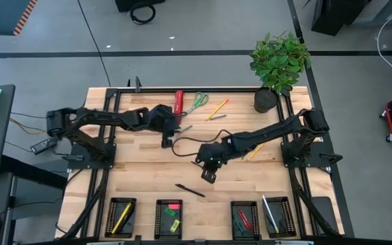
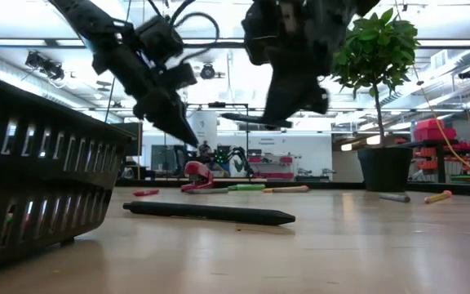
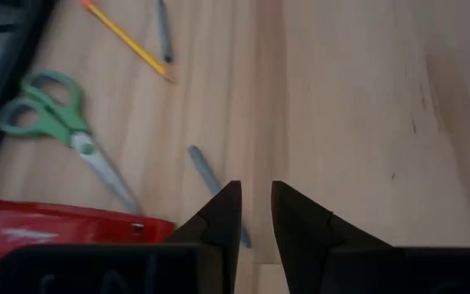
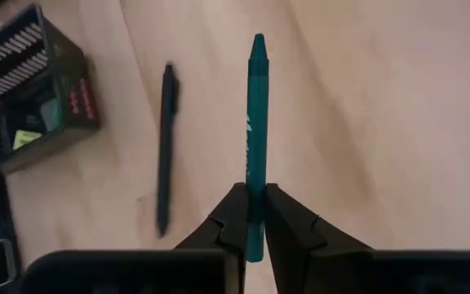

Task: Sort crayons/erasers/pens/pencils in bins
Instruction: Put the green crayon into the middle right black bin

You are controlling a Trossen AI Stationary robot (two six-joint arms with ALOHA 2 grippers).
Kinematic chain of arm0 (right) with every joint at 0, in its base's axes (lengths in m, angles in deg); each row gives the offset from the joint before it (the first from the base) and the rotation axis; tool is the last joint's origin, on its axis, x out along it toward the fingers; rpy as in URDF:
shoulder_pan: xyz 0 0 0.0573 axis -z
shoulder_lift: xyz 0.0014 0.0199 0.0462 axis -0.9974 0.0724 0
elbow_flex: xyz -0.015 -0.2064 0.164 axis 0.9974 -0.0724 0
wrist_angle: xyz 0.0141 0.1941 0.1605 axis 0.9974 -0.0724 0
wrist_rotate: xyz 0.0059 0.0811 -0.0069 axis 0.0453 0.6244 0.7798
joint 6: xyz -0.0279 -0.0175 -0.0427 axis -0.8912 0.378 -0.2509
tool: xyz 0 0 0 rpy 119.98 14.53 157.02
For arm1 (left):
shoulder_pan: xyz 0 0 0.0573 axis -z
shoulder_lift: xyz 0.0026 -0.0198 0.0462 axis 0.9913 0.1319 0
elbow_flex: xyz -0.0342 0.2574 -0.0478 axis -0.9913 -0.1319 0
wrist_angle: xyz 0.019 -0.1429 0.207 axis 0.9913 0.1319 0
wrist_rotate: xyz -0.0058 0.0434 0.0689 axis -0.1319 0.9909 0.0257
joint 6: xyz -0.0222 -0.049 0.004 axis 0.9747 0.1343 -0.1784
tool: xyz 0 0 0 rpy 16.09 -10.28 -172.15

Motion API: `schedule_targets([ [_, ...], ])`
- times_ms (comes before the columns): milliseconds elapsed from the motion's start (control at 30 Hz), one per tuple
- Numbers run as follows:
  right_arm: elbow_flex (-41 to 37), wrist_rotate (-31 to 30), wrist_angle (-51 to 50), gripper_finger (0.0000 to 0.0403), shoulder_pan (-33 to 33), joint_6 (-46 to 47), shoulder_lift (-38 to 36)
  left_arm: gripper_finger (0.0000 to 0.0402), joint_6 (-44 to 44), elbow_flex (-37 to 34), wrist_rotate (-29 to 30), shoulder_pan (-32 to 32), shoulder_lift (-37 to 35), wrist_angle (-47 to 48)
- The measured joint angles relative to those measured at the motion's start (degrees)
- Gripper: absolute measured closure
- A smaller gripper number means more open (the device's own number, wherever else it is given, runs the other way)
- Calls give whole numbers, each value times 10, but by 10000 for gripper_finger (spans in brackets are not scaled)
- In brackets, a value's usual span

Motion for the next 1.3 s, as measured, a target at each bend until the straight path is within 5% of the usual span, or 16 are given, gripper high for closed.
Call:
schedule_targets([
  [433,0,70,-29,363,-162,368,0,329,-2,0,0,1,-77,3],
  [900,0,-19,-93,363,-335,770,0,333,-59,0,11,1,-76,-140],
  [1300,-1,-89,-97,314,-355,793,0,337,-84,0,11,1,-76,-220],
])
